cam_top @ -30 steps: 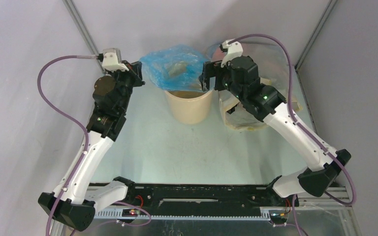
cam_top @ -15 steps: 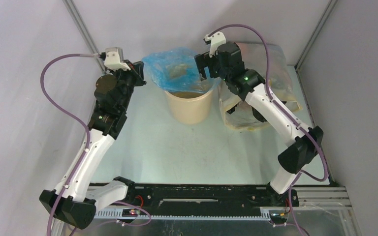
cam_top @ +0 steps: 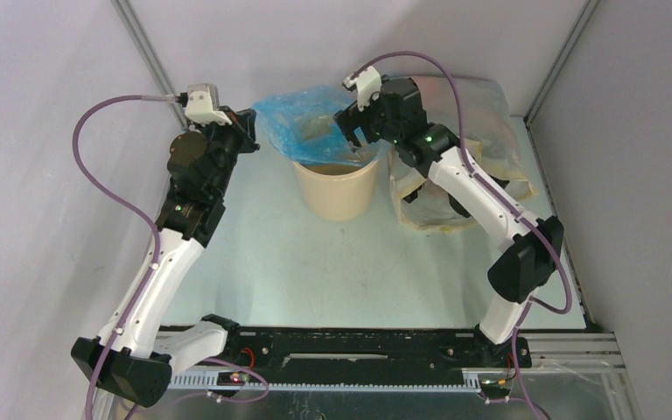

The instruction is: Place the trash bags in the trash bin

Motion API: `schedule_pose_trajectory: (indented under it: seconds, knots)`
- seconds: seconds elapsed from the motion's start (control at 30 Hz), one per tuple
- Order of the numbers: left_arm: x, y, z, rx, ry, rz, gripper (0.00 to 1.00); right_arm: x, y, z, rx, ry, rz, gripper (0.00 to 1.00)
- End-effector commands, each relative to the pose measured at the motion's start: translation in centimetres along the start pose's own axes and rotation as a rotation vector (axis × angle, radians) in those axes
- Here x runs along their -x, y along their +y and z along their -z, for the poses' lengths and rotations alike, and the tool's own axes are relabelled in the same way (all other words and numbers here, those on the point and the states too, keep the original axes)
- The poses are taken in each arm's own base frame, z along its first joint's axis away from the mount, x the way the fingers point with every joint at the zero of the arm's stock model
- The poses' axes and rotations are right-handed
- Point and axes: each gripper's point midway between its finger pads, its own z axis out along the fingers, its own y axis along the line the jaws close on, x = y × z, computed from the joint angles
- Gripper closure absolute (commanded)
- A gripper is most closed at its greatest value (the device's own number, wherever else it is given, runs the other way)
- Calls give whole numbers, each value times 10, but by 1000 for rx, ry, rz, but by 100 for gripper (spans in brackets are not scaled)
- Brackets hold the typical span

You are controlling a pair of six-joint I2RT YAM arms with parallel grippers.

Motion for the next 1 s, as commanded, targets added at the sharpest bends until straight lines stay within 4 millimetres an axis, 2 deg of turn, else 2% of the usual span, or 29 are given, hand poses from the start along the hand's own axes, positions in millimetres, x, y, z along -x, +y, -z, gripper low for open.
schedule_pose_trajectory:
  seconds: [0.0, 0.17, 0.23, 0.3, 0.43, 0.47, 0.63, 0.77, 0.87, 0.97]
  knots:
    - [11, -3, -1, -19, -37, 17, 100, 18, -11, -18, -90, -55, 54, 13]
    - [13, -1, 0, -16, -41, 17, 100, 18, -18, -25, -125, -45, 7, 72]
    - [12, -1, -1, -16, -39, 19, 100, 16, -14, -25, -111, -28, -12, 88]
    - [12, 0, -2, -15, -36, 20, 100, 12, -5, -22, -77, 0, -35, 98]
    - [12, 0, -2, -13, -36, 21, 100, 1, 24, -11, 41, 73, -79, 100]
    - [11, 1, -2, -12, -36, 20, 100, 0, 38, -7, 94, 87, -87, 100]
    - [6, 2, -6, -4, -22, 14, 100, 0, 69, 16, 219, 150, -186, 100]
    - [-1, 7, -11, 14, -1, 5, 100, 7, 78, 34, 325, 219, -389, 100]
    - [-3, 9, -13, 25, 9, 2, 100, 25, 75, 51, 425, 218, -548, 100]
    - [-2, 11, -12, 32, 7, 0, 100, 45, 71, 70, 468, 183, -616, 100]
